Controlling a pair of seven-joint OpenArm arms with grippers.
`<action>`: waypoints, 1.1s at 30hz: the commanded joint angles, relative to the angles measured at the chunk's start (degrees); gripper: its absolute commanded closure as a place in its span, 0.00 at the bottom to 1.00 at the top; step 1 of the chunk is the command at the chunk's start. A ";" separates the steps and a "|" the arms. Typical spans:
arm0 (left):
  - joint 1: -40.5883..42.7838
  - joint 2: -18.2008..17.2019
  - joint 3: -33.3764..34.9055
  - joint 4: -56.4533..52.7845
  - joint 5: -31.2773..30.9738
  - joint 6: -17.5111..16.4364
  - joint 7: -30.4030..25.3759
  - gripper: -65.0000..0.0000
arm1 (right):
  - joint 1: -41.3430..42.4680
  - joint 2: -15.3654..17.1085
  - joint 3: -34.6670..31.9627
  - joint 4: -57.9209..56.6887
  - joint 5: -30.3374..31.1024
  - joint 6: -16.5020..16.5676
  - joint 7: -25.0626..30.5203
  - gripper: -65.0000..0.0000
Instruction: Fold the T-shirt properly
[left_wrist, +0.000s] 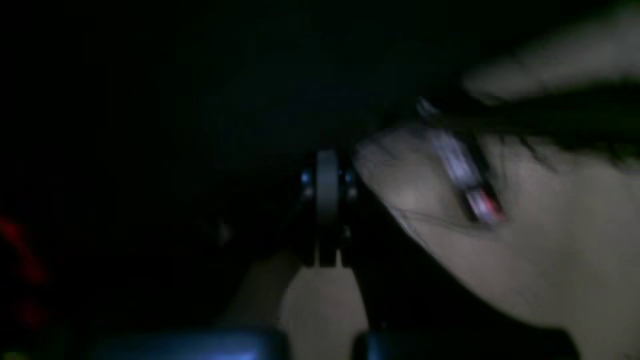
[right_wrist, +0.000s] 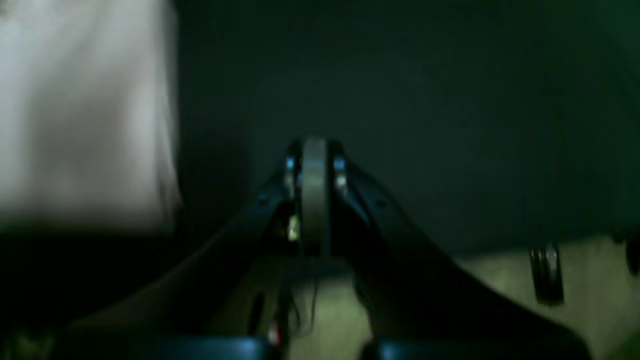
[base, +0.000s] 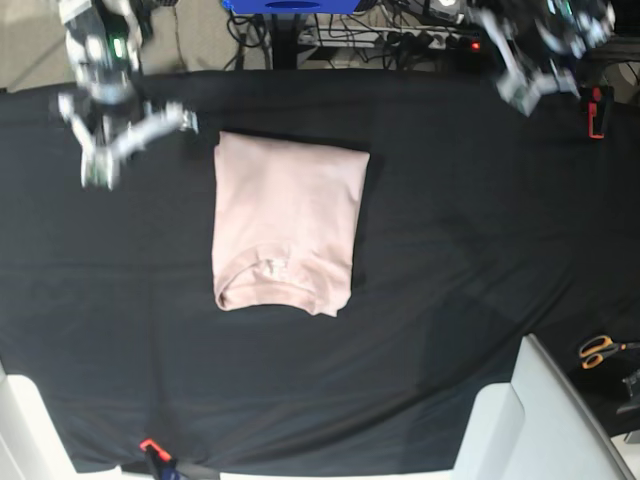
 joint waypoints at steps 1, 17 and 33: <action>2.17 -0.41 -0.40 -0.19 -0.32 0.60 -1.09 1.00 | -2.97 0.28 0.77 1.07 -0.18 0.17 0.72 0.98; -24.30 0.20 24.04 -89.24 0.11 9.66 -41.26 1.00 | 9.08 -12.55 -22.18 -72.34 -0.01 1.66 12.41 0.98; -35.81 3.72 38.46 -95.13 -0.50 29.35 -32.56 1.00 | 21.82 -19.50 7.45 -105.22 6.59 29.62 37.91 0.97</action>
